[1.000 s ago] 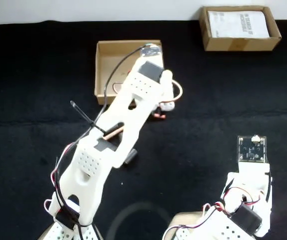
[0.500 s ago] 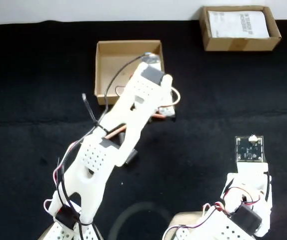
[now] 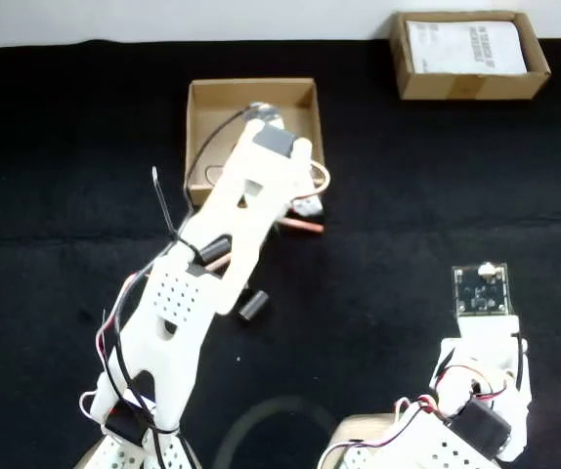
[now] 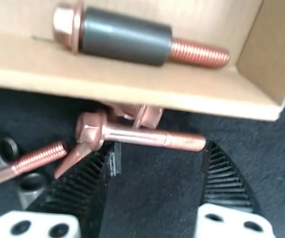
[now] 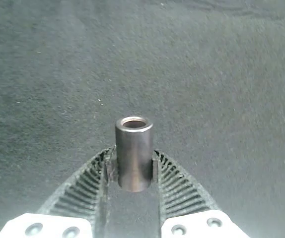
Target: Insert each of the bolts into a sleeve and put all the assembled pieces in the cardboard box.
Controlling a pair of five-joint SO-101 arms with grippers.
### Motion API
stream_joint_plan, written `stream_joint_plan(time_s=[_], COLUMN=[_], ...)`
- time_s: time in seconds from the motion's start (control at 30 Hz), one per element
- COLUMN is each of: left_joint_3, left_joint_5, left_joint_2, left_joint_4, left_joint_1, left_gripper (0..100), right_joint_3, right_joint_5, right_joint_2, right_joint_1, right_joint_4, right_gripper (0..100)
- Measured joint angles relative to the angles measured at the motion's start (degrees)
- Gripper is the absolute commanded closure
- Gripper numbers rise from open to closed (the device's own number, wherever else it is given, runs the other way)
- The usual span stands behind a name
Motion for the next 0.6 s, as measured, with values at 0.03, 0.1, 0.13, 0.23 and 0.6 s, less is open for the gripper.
stream_joint_plan(time_s=[0.03, 0.1, 0.13, 0.23, 0.6], left_joint_3=[0.0, 0.0, 0.0, 0.0, -4.66], left_joint_5=[0.0, 0.18, 0.18, 0.18, 0.35], left_joint_2=[0.0, 0.0, 0.53, 3.16, 7.91], left_joint_4=[-0.53, -1.23, -1.32, -1.85, -2.2], left_joint_1=[-0.18, -0.26, -0.26, -0.26, 0.09], left_gripper=[73, 73, 73, 73, 100], right_joint_3=[0.0, 0.0, 0.0, 0.0, 0.0], right_joint_5=[0.0, 0.0, 0.0, 0.0, 0.0], right_joint_2=[0.0, 0.0, 0.0, 0.0, 0.0], right_joint_1=[-0.7, -1.85, -2.29, -3.08, -4.22], right_joint_4=[0.0, 0.0, 0.0, 0.0, 0.0], right_gripper=[99.1, 99.1, 99.1, 99.1, 99.1])
